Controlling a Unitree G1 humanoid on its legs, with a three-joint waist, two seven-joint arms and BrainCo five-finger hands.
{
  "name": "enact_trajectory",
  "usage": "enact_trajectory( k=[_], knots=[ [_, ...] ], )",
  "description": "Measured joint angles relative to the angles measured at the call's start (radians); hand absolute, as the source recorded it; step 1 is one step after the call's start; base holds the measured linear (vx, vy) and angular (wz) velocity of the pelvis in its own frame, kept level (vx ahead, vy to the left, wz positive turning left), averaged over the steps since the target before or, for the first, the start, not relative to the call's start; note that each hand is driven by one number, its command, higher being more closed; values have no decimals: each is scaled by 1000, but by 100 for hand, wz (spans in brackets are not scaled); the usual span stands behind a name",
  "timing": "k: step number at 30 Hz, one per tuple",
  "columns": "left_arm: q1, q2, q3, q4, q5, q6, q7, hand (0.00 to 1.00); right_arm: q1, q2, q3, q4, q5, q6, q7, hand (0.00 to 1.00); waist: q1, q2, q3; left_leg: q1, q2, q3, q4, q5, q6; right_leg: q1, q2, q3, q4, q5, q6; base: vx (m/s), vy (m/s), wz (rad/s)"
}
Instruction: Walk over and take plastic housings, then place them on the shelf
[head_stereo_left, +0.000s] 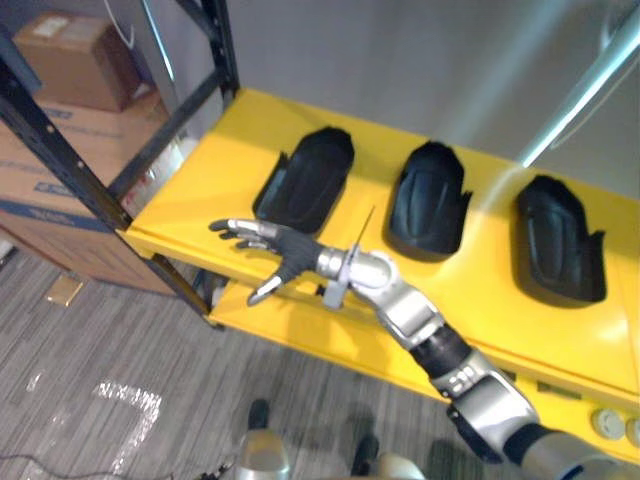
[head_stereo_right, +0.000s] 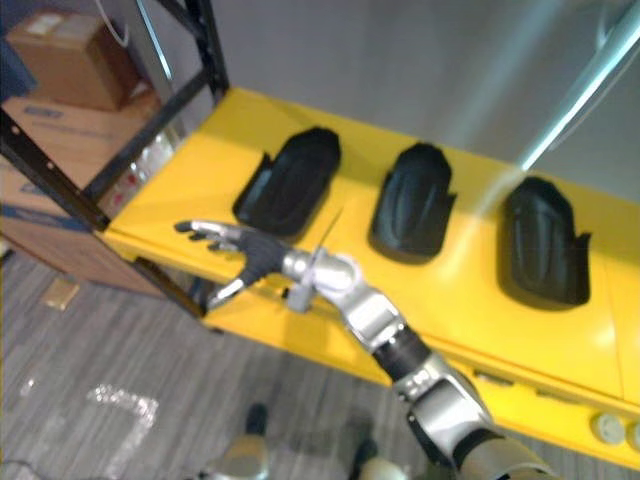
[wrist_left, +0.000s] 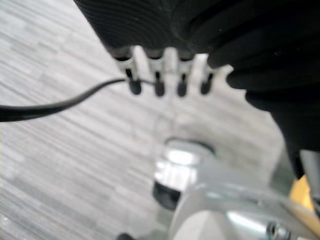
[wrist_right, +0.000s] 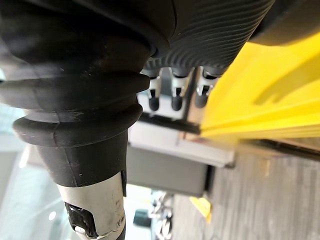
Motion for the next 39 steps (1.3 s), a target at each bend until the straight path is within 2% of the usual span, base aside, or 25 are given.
enact_trajectory(
  k=[8, 18, 27, 33, 39],
  knots=[
    [-28, 7, -35, -7, -36, -14, 2, 0, -9, -6, -1, 37, -41, -5, -41, 0, 0, 9, 61, -33, -8, -3, 25, -7, 9, -27, -10, 0, 17, -2, 1, -3, 3, 1],
    [-38, 8, -64, -30, -37, -21, 8, 0, -42, -21, -14, 74, -100, -49, -109, 0, -2, 29, 100, -70, -18, -13, 71, -23, 19, -48, -27, -5, 46, -9, 2, -7, 6, 2],
    [-38, 7, -77, -44, -38, -20, 8, 0, -43, -41, -66, 103, -147, -103, -216, 0, -3, 40, 107, -81, -28, -27, 78, -23, 19, -47, -36, -19, 46, -8, 4, -8, 7, 5],
    [-38, 7, -88, -46, -38, -19, 6, 0, -43, -53, -94, 114, -173, -126, -256, 0, -5, 53, 114, -85, -26, -27, 94, -30, 20, -44, -35, -19, 46, -7, 5, 0, 0, 0],
    [-38, 6, -95, -46, -60, -18, 5, 0, -45, -67, -97, 114, -189, -141, -261, 0, -7, 63, 120, -91, -25, -27, 107, -35, 21, -44, -35, -18, 46, -5, 7, 0, 0, 0]
  ],
)
